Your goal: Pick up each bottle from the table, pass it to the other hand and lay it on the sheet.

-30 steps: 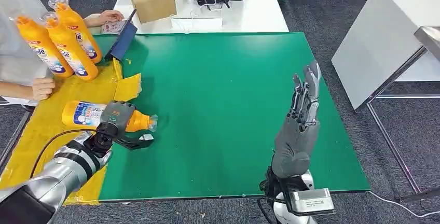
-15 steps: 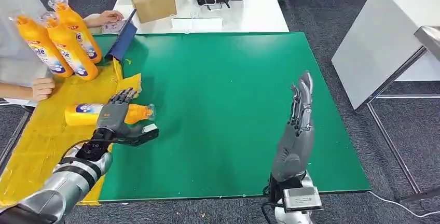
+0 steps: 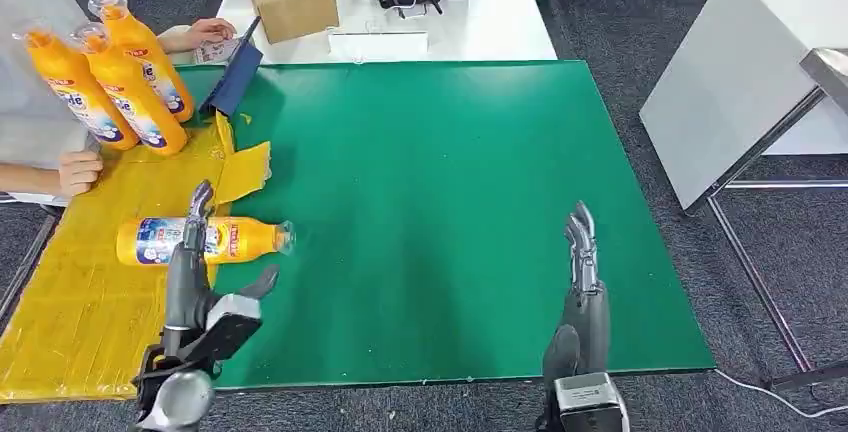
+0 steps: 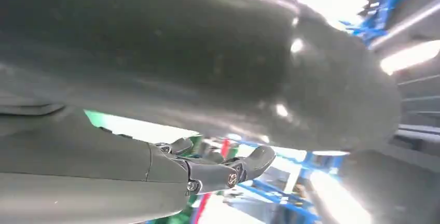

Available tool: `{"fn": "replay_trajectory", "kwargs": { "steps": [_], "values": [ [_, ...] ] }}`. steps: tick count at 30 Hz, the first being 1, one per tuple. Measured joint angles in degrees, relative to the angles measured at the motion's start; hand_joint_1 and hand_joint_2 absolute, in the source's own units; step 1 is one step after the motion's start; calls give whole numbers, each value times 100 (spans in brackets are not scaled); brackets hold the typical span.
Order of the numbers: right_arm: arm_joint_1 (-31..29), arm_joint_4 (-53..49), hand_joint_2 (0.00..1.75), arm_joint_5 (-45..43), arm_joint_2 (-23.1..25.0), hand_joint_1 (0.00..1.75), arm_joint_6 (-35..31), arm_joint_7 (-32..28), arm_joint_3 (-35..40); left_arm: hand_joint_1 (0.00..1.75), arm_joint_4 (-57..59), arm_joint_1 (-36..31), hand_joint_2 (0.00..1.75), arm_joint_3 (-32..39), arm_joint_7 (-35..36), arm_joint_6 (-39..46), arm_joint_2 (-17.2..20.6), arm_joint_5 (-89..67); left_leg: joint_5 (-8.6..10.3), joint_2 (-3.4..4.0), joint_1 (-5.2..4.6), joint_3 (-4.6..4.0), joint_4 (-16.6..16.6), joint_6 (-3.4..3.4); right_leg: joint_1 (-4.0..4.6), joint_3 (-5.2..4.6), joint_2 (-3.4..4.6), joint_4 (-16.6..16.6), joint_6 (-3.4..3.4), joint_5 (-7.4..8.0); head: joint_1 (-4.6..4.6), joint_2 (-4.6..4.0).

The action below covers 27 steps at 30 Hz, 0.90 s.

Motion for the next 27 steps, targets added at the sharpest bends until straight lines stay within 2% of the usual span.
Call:
{"fn": "replay_trajectory", "kwargs": {
  "steps": [1, 3, 6, 10, 17, 27],
  "values": [
    [90, -18, 175, -13, -13, 0, 18, 0, -55, 0, -203, 193, 175, -9, -68, -104, -2, 108, 0, -2, 0, 0, 0, 0, 0, -1, 0, 0, 4, -5, 0, 0],
    [156, -22, 175, -20, -37, 0, 44, 0, -127, 0, -475, 395, 175, -39, -116, -262, -22, 234, 0, -5, 2, 0, 0, 0, 2, 1, -1, 0, 5, -6, 4, 0],
    [314, -22, 175, -7, -44, 0, 55, 153, -265, 0, -745, 661, 175, -66, -129, -959, -26, 900, -3, -5, 2, 6, -1, 0, 1, 8, -1, 0, 6, -9, 4, 0],
    [682, -4, 175, -387, 9, 0, 285, 177, -619, 0, -864, 1172, 175, -232, -105, -1653, -94, 1991, -7, -7, -1, 5, -1, 4, -3, 7, -1, -1, 11, -12, 4, 0],
    [850, 111, 175, -713, 236, 0, 667, 2, -971, 0, -694, 1347, 175, -487, -24, -1710, -218, 2628, -10, -16, -1, 11, -1, 6, -3, 10, -1, -1, 12, -12, 2, 0],
    [854, 124, 175, -706, 332, 0, 713, -26, -1001, 0, -486, 1285, 175, -498, 15, -1603, -302, 2692, -9, -17, -1, 13, -1, 7, -3, 15, -2, -1, 13, -12, 2, 0]
  ]
}}
